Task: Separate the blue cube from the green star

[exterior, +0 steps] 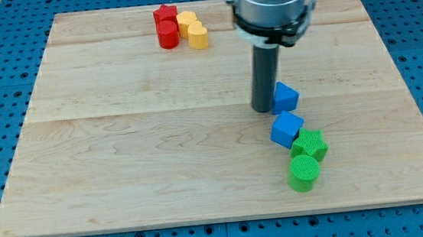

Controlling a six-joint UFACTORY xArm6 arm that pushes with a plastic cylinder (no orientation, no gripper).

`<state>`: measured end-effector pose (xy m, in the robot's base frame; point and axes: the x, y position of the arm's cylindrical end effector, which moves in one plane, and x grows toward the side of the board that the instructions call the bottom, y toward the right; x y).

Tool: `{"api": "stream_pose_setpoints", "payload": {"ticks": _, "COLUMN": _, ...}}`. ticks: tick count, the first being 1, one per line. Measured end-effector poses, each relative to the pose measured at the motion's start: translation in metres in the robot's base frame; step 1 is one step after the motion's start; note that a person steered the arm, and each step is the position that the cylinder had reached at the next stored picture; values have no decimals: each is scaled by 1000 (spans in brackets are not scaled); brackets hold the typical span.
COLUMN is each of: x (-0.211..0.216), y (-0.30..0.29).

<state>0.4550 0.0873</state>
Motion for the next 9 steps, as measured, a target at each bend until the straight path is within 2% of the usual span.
{"api": "stream_pose_setpoints", "payload": {"ticks": 2, "x": -11, "y": 70}}
{"api": "stream_pose_setpoints", "payload": {"ticks": 4, "x": -3, "y": -69}}
{"api": "stream_pose_setpoints", "payload": {"ticks": 5, "x": 21, "y": -71}}
{"api": "stream_pose_setpoints", "payload": {"ticks": 6, "x": 44, "y": -50}}
{"api": "stream_pose_setpoints", "payload": {"ticks": 8, "x": 50, "y": 17}}
{"api": "stream_pose_setpoints", "payload": {"ticks": 9, "x": 63, "y": 18}}
